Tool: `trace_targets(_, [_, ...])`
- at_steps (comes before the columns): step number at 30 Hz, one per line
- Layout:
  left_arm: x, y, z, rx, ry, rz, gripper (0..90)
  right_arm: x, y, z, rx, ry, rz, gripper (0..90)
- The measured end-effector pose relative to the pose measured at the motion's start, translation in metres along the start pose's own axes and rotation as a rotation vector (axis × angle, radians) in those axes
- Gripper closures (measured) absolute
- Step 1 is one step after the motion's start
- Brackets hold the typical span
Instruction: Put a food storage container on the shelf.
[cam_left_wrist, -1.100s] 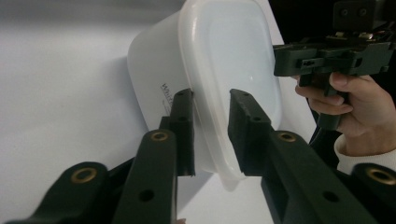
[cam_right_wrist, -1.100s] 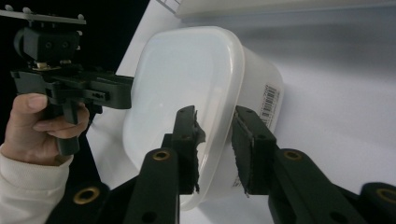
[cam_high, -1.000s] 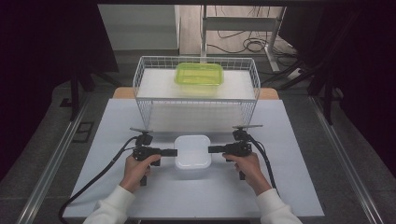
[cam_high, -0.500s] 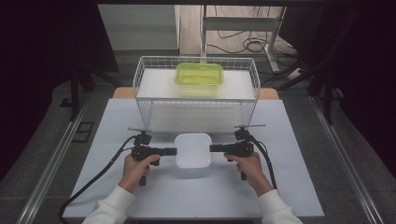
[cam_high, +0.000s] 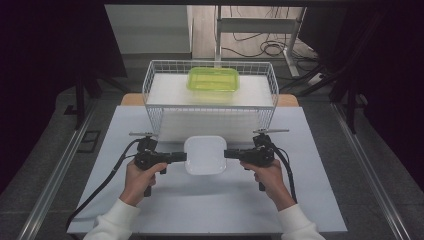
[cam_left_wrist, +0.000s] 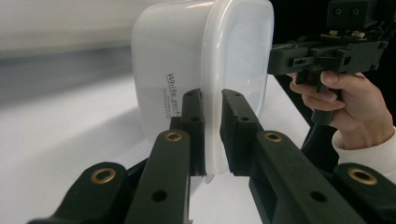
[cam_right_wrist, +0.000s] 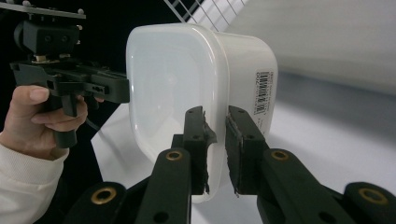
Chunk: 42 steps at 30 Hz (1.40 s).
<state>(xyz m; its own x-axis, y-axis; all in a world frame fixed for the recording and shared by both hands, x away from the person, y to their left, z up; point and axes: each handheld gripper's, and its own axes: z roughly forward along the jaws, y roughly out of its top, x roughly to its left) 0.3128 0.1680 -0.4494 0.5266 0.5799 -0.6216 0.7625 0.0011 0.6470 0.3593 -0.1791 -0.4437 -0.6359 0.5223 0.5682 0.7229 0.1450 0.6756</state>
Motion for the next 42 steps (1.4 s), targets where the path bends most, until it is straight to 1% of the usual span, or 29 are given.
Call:
trace_targets(2, [-0.005, 0.002, -0.003, -0.007, 0.002, 0.014, 80.3, 0.006, 0.003, -0.005, -0.016, 0.003, -0.025, 78.5])
trace_targets(7, [-0.013, 0.008, -0.013, -0.031, -0.007, 0.033, 80.4, 0.016, 0.008, -0.012, -0.035, 0.017, -0.048, 78.6])
trace_targets(9, [-0.016, 0.009, -0.015, -0.036, -0.002, 0.038, 80.4, 0.020, 0.012, -0.013, -0.035, 0.012, -0.061, 78.5])
trace_targets(12, [-0.016, 0.014, -0.019, -0.048, -0.012, 0.031, 80.4, 0.026, 0.020, -0.015, -0.030, -0.002, -0.082, 78.3])
trace_targets(16, [-0.022, 0.026, -0.025, -0.056, -0.016, 0.042, 80.3, 0.033, 0.029, -0.019, -0.051, -0.001, -0.102, 78.1])
trace_targets(19, [-0.029, 0.036, -0.028, -0.062, -0.005, 0.063, 80.3, 0.037, 0.038, -0.023, -0.064, -0.005, -0.107, 78.1])
trace_targets(22, [-0.034, 0.045, -0.031, -0.072, -0.008, 0.072, 80.3, 0.041, 0.044, -0.028, -0.079, -0.008, -0.115, 78.1])
trace_targets(25, [-0.036, 0.053, -0.033, -0.076, -0.019, 0.075, 80.3, 0.044, 0.052, -0.033, -0.095, 0.000, -0.127, 78.1])
trace_targets(30, [-0.040, 0.063, -0.035, -0.083, -0.019, 0.086, 80.3, 0.047, 0.063, -0.039, -0.107, 0.003, -0.143, 78.0])
trace_targets(34, [-0.043, 0.074, -0.037, -0.090, -0.023, 0.094, 80.2, 0.050, 0.072, -0.043, -0.116, 0.006, -0.145, 78.0])
trace_targets(38, [-0.048, 0.086, -0.041, -0.093, -0.016, 0.106, 80.1, 0.054, 0.081, -0.047, -0.128, 0.009, -0.156, 78.1])
trace_targets(40, [-0.051, 0.093, -0.043, -0.088, -0.010, 0.120, 80.1, 0.055, 0.085, -0.048, -0.134, 0.013, -0.157, 78.1])
trace_targets(42, [-0.052, 0.099, -0.045, -0.087, -0.005, 0.124, 80.0, 0.056, 0.089, -0.049, -0.140, 0.018, -0.155, 78.3])
